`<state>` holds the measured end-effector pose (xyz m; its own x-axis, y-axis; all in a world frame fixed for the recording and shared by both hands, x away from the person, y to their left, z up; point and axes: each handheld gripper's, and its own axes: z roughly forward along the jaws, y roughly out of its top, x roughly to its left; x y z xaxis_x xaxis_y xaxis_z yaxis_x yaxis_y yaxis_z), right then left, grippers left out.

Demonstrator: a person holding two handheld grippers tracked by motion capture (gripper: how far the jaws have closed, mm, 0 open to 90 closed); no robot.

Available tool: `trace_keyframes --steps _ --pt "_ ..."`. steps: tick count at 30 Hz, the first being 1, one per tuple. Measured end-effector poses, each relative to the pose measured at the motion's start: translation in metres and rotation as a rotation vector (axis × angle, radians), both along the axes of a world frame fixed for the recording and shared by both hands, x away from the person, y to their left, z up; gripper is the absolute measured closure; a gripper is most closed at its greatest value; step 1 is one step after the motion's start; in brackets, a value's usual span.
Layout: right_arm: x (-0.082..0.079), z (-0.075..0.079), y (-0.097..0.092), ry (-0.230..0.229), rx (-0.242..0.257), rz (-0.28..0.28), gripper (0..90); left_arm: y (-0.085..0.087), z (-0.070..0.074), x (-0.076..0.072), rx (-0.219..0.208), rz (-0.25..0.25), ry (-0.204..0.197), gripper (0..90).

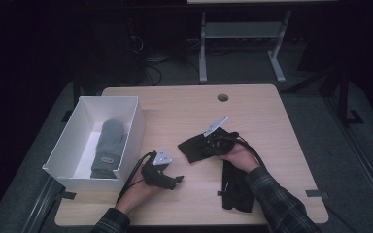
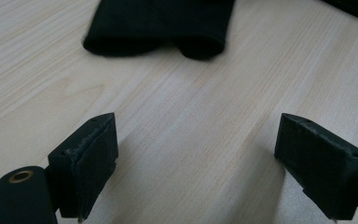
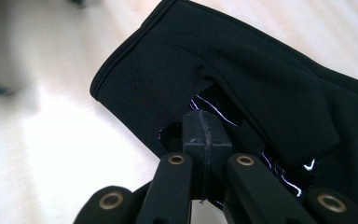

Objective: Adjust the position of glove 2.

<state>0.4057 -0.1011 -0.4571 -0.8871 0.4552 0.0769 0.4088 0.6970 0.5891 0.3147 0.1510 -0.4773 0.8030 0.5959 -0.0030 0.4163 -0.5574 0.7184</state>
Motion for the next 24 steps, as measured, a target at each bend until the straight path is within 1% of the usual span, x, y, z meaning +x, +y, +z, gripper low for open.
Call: trace_keyframes --steps 2,3,4,6,8,11,13,14,16,18,19,21,23,24 --pt "-0.006 0.000 0.001 -0.007 0.000 0.040 90.0 0.000 0.000 0.000 0.000 0.000 0.001 12.5" --pt "-0.010 0.000 0.002 0.005 -0.001 0.044 90.0 0.000 0.000 0.000 0.000 0.001 0.001 12.5" --pt "-0.012 0.000 0.003 0.008 -0.001 0.050 90.0 0.000 0.000 0.000 -0.001 0.001 0.001 12.5" --pt "-0.015 0.002 0.002 -0.005 0.000 0.063 90.0 0.000 0.000 0.000 -0.004 0.002 0.002 12.5" --pt "-0.014 0.007 -0.004 -0.027 0.007 0.050 90.0 0.000 0.000 0.000 -0.001 0.001 0.001 12.5" --pt "-0.007 0.019 -0.026 -0.026 0.056 -0.052 90.0 0.000 0.000 0.000 -0.001 0.001 0.001 12.5" --pt "-0.001 0.023 -0.044 -0.030 0.082 -0.124 90.0 0.000 0.000 0.000 0.000 0.000 0.001 12.5" --pt "0.003 0.023 -0.054 -0.032 0.081 -0.151 90.0 0.000 0.000 0.000 0.000 0.001 0.001 12.5" --pt "0.007 0.022 -0.069 -0.021 0.087 -0.207 90.0 -0.001 0.000 0.000 -0.004 -0.002 0.002 12.4" --pt "0.011 0.018 -0.081 -0.024 0.081 -0.263 90.0 -0.001 0.000 0.001 -0.002 -0.006 -0.001 12.3" --pt "0.012 0.016 -0.085 -0.028 0.074 -0.277 90.0 -0.002 0.000 0.001 -0.002 -0.006 -0.001 12.3" --pt "0.016 0.012 -0.092 -0.021 0.069 -0.315 90.0 -0.002 0.000 0.001 -0.002 -0.006 -0.001 12.4" --pt "0.018 0.007 -0.095 -0.014 0.068 -0.335 90.0 -0.002 0.000 0.001 -0.002 -0.006 -0.001 12.4" --pt "0.020 0.003 -0.095 -0.020 0.067 -0.343 90.0 -0.002 0.000 0.001 -0.002 -0.006 0.000 12.4"
